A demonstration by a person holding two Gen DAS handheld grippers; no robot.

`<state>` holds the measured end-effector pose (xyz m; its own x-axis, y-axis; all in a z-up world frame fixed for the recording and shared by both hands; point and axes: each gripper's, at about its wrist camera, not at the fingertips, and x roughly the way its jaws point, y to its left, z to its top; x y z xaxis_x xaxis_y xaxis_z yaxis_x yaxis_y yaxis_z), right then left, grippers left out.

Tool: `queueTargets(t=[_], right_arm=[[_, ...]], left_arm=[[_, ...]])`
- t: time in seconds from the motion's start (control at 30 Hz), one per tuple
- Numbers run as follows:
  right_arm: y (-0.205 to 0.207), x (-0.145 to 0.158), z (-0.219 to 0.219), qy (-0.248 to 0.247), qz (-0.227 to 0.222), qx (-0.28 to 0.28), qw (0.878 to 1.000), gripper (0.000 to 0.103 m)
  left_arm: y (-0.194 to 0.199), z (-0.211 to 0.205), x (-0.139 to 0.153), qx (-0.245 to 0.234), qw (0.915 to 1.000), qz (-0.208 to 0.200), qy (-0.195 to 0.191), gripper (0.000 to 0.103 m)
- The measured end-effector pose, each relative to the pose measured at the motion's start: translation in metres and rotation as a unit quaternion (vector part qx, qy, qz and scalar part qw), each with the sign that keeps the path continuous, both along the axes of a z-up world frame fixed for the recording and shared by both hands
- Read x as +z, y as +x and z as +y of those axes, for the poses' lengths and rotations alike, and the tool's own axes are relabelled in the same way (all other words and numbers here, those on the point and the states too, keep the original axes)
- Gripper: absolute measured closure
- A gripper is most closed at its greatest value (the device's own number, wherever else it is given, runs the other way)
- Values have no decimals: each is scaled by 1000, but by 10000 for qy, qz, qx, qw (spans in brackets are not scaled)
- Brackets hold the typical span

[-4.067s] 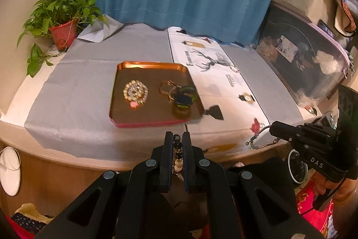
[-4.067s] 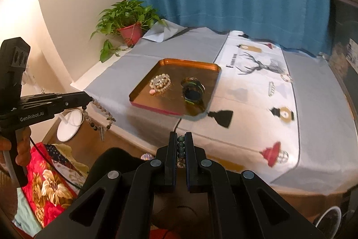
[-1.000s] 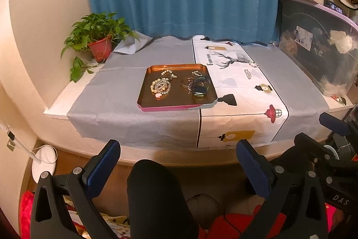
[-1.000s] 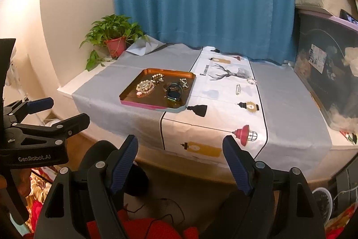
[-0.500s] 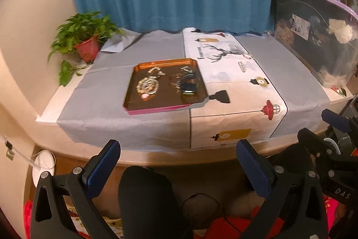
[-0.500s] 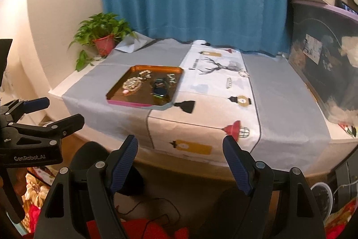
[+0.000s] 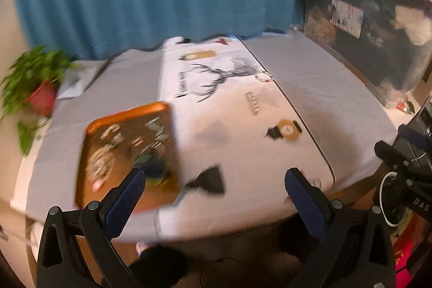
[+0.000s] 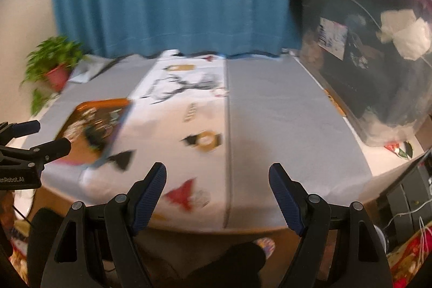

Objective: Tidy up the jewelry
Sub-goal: 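Grasp the pink-green bead bracelet with the right tool while the left tool grasps the pearl pin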

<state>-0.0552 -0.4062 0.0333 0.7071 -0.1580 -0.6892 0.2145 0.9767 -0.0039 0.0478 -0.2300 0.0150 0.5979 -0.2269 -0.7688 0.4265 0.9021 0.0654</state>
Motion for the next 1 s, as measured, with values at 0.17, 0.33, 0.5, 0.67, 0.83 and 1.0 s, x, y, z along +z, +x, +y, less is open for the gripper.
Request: queueTargets(t=[0.17,0.33,0.5,0.67,0.83,1.0], right_arm=[[72,-28,-55,-88,160,6,9998,24],[160,-67,-99,35,554,198,9983,24],[238,-95,-123,263,658,280,9971,24],[304,-125,-116,479,932,579,9928,24],[338,-143,-105,387,958,712,9921,24],[361,-156,-100,5,894,771,9930,18]], left_arm=[[78,-63,-40,-217,9986,492,-6,0],[140,-106,-77,-339,9956,870,76,0],[187,-127,-118,-330,9897,1334,397,1],[207,-120,-136,-254,9863,1542,521,2],[216,-107,-137,-105,9867,1580,379,3],[213,-110,-132,-258,9891,1421,303,34]])
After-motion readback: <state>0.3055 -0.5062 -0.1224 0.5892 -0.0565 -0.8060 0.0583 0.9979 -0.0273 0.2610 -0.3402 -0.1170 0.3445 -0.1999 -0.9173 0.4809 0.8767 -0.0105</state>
